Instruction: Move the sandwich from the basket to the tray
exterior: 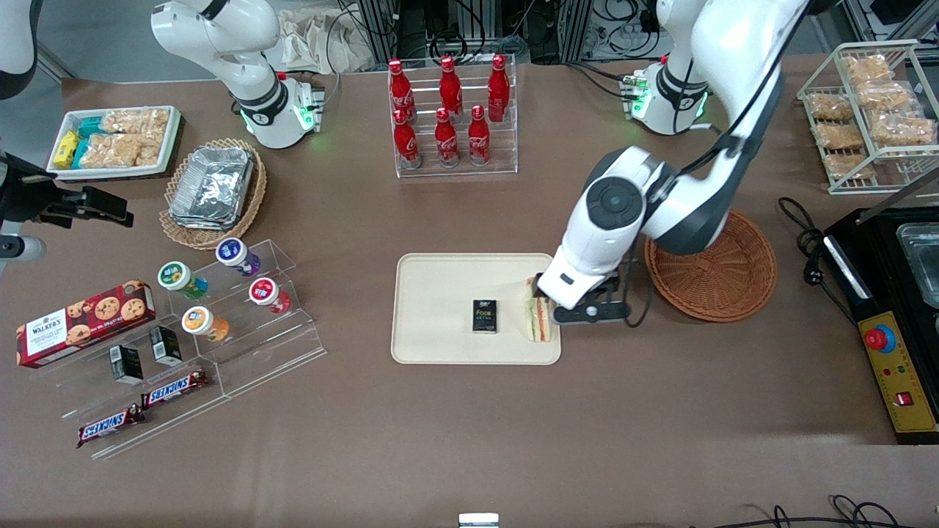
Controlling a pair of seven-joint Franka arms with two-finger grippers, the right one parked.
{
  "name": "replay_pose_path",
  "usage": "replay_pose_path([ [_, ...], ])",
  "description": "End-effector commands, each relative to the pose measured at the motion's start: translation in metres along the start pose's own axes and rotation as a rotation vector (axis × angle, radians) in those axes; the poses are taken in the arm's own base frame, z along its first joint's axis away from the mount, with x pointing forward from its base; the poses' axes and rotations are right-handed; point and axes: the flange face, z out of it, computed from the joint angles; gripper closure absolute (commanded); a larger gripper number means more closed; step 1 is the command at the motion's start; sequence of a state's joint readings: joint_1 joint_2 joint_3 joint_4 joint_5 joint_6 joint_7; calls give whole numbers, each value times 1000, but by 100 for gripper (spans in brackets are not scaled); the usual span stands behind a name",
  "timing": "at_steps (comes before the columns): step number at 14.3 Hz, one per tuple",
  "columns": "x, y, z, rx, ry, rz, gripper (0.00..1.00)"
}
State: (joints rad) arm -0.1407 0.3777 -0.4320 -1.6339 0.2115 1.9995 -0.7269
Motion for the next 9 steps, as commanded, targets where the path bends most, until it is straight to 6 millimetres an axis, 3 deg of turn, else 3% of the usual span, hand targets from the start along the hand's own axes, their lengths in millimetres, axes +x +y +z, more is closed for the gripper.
replay_pose_path([
  [1, -2, -45, -82, -8, 27, 6, 0],
  [2, 4, -80, -100, -2, 10, 5, 0],
  [3, -1, -96, -118, -5, -7, 46, 0],
  [5, 2, -159, -145, -15, -29, 126, 0],
  [9, 4, -257, -163, -38, -11, 303, 0],
])
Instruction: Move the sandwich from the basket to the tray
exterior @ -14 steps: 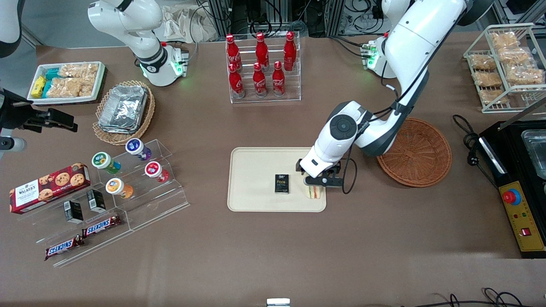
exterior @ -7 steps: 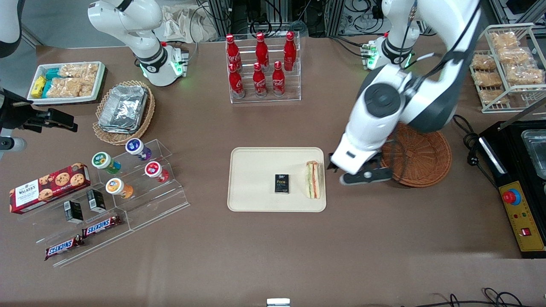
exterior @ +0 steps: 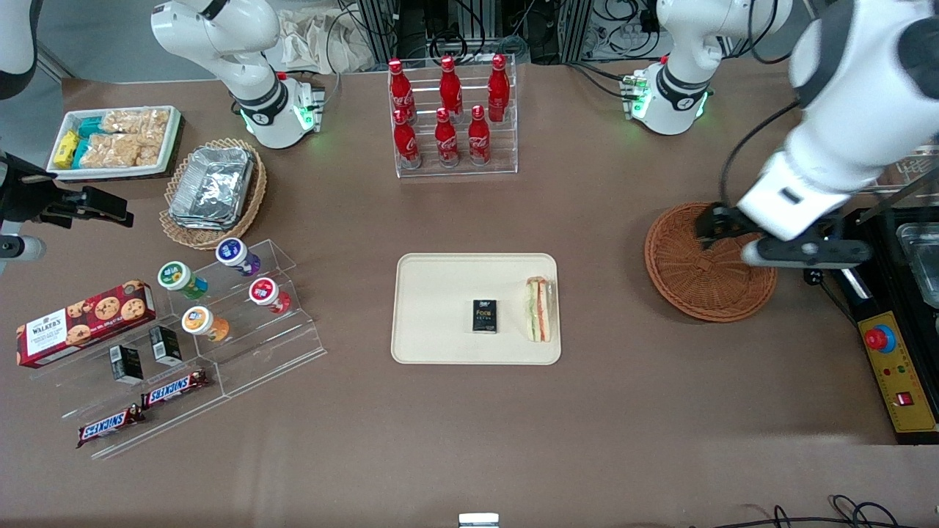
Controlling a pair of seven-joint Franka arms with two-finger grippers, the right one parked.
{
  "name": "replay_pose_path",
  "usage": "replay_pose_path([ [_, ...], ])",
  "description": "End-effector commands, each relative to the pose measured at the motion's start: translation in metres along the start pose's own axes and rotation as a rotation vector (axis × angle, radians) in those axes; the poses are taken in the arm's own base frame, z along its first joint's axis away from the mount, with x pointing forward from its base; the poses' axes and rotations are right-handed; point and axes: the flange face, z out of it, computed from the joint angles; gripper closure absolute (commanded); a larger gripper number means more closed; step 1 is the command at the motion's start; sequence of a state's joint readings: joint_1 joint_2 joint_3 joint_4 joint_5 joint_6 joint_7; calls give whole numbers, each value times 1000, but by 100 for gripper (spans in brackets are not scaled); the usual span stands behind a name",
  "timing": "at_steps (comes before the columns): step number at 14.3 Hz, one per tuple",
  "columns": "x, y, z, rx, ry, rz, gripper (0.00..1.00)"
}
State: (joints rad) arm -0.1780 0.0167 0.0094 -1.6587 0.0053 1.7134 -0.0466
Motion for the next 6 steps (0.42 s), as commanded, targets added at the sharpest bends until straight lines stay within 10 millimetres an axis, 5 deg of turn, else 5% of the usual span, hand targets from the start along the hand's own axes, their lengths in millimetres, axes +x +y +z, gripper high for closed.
replay_pose_path([
  [1, -16, -49, 1, -20, -4, 125, 0],
  [2, -16, -64, 2, -20, -5, 156, 0],
  [6, 0, -72, 8, 10, -17, 167, 0],
])
